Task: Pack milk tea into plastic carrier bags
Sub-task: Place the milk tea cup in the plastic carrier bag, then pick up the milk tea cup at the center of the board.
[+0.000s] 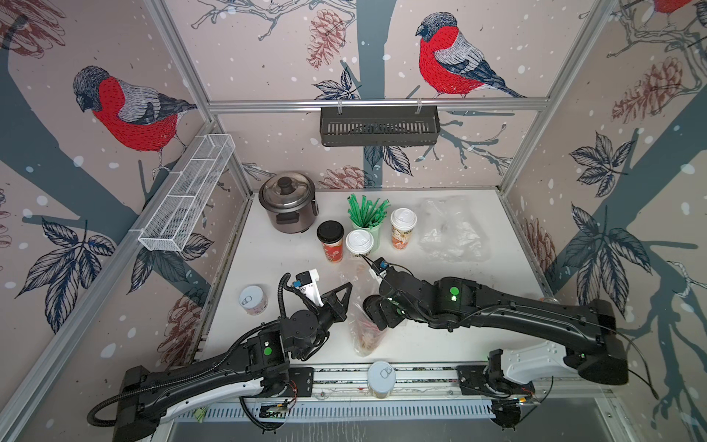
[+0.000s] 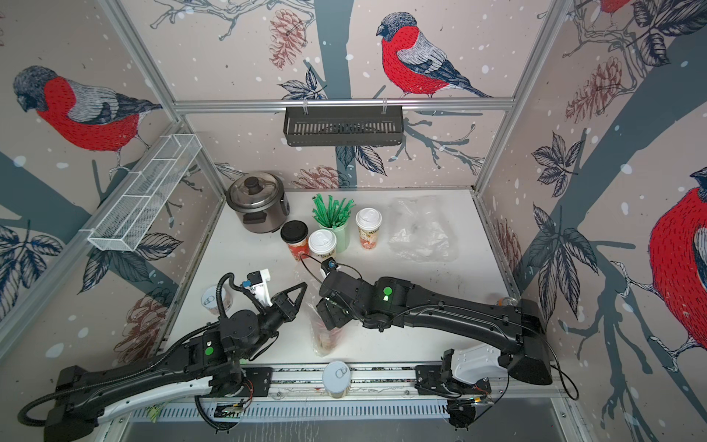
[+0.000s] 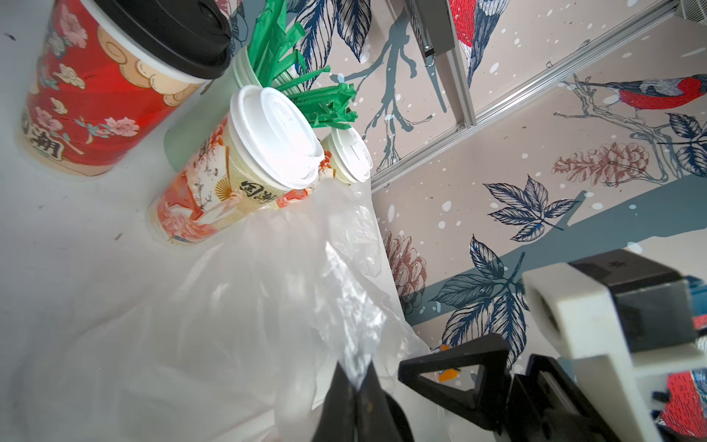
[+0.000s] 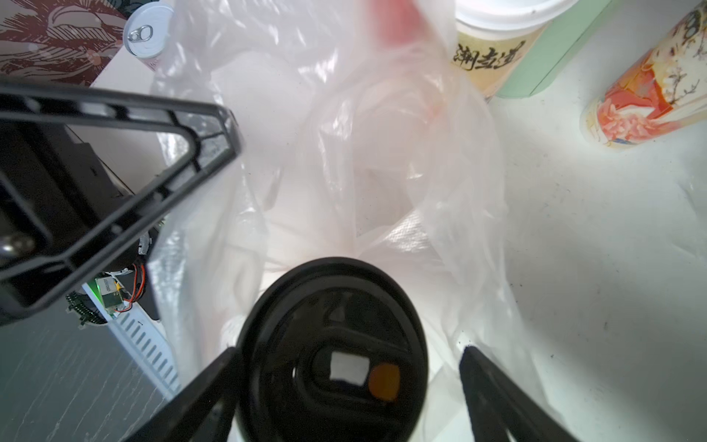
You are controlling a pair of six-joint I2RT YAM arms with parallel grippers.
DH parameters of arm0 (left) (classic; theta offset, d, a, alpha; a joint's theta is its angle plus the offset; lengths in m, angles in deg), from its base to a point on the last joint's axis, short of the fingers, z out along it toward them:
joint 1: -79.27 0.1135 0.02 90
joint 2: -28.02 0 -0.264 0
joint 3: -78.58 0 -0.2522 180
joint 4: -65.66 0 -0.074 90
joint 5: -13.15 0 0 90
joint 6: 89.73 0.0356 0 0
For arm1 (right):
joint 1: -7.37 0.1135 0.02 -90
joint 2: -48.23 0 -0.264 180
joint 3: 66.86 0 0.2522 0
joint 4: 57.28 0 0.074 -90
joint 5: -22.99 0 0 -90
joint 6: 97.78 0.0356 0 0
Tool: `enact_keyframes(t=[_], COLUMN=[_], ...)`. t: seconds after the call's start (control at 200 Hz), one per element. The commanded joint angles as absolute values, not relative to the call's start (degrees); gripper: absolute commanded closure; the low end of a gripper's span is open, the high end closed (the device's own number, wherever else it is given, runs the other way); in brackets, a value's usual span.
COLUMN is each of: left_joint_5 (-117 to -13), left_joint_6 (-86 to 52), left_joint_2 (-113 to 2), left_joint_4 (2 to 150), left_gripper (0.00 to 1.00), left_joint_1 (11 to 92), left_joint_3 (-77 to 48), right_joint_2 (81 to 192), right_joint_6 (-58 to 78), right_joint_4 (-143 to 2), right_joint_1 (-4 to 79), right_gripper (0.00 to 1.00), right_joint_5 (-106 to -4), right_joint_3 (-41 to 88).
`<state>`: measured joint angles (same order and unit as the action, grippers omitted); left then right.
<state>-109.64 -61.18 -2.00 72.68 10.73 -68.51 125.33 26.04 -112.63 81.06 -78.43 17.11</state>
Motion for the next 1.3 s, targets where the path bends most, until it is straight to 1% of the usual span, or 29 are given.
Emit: enact_keyframes(t=[0.0,0.13,0.39,0.545,0.64,0.846,0.966,1.011,1.096,1.186,1.296], left_joint_5=[-111.6,-111.8,-112.3,-112.5,-112.1,-113.0,-114.2,-114.4,-114.6,-115.2,-115.7], left_joint_6=[-61.5,-61.5,-62.0,-62.0,-63.0,-64.6,-64.5,-64.3,-63.9,-63.7,-63.8], left_joint_2=[-1.3,-0.5,2.8,5.4,6.4,8.8,11.2,11.9,12.8,13.2,13.3], left_joint_4=[74.6,76.6,82.0,83.4,85.1,91.3,93.8,94.0,94.1,94.7,95.3], left_gripper=[1.0,1.0,1.0,1.0,1.0,1.0,1.0,1.0,1.0,1.0,1.0], left_joint_1=[10.7,10.7,10.7,10.7,10.7,10.7,10.7,10.7,10.7,10.7,10.7], left_joint_3=[-68.6,-68.6,-68.9,-70.0,-70.4,-70.3,-70.1,-70.3,-71.0,-71.8,-72.1], right_joint_2=[124.7,124.4,120.3,117.2,116.7,119.0,119.8,121.9,123.2,123.9,123.2], right_joint_6=[23.9,23.0,21.5,20.2,19.6,18.6,18.3,18.1,17.8,17.3,16.7], right_joint_4=[-110.9,-110.0,-107.8,-107.8,-107.3,-106.0,-104.5,-104.4,-104.6,-105.5,-105.1], right_joint_1=[80.9,80.6,76.7,71.3,69.8,68.7,68.2,68.2,68.2,67.6,64.0], right_gripper=[0.09,0.04,0.04,0.05,0.05,0.05,0.07,0.08,0.1,0.1,0.1], right_joint_5=[-77.7,-77.3,-77.4,-75.2,-72.8,-67.5,-64.1,-63.1,-62.2,-63.8,-63.7], right_joint_3=[17.6,18.6,19.4,19.0,18.4,16.5,15.8,15.7,16.1,16.7,17.0])
